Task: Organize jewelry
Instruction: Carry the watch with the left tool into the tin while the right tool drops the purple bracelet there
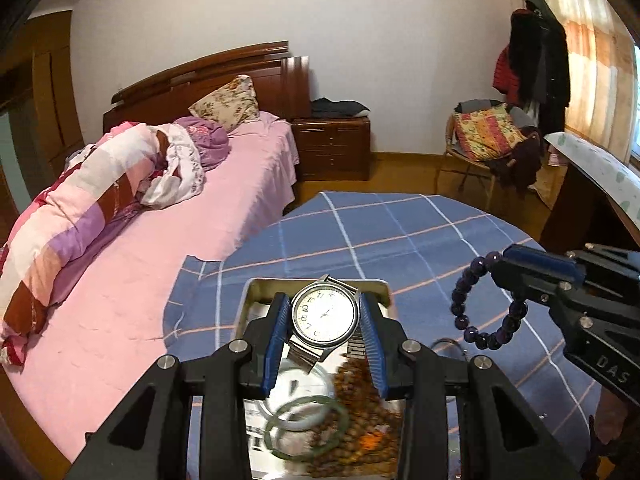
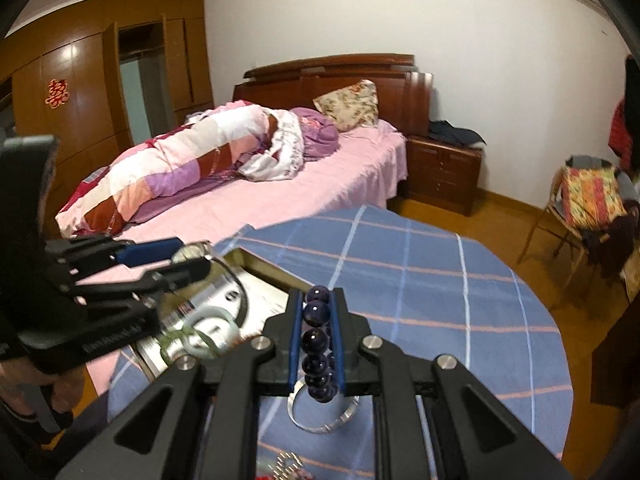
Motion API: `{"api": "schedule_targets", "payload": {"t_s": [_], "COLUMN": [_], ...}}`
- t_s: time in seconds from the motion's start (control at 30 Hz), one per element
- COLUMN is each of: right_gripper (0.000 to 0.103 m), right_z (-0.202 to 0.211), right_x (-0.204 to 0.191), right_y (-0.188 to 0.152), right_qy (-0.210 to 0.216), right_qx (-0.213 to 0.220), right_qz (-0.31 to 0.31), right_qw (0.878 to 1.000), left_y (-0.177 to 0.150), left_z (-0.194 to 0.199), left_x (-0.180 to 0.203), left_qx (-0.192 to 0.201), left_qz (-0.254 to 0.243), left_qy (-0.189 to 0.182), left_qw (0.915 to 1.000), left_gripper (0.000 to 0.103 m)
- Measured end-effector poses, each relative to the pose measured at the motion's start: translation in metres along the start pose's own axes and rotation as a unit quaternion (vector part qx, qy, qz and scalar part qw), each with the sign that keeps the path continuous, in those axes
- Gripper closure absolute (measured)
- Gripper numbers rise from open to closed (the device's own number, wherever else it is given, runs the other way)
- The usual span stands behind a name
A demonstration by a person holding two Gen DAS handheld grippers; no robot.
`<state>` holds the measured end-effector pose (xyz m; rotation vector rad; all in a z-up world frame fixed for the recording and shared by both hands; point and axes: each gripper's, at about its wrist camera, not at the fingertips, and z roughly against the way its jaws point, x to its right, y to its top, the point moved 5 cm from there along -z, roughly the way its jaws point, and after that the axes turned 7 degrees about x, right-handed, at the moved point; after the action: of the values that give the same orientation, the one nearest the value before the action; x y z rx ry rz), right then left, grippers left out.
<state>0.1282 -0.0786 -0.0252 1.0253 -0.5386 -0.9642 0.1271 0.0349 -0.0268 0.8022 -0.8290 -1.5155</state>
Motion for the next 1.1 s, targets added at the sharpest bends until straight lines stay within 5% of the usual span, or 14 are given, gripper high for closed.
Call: {"api": "schedule_targets", "payload": {"t_s": [0.4,1.1], "right_gripper": [0.087,0.087], "right_z": [-0.041,-0.091], "right_x": [-0.042,-0.038], "right_y": [0.014,-0.02], "right_qy": [0.027,0.005], "right_qx": [-0.007,-0.065], "right_qz": [0.02,0.019], "right_qw": [0.999,0.998], "left_y": [-0.004,-0.035], "left_z": [-0.017,-0.065], "left_x": [-0.036,-0.048], "left_qx": [-0.011,-0.068], "left_qz": [0.023,0.036], "left_qy": [0.021,0.031], "left_qw": [0.9995,0.9966], "left_gripper": [0.066,0.066]}}
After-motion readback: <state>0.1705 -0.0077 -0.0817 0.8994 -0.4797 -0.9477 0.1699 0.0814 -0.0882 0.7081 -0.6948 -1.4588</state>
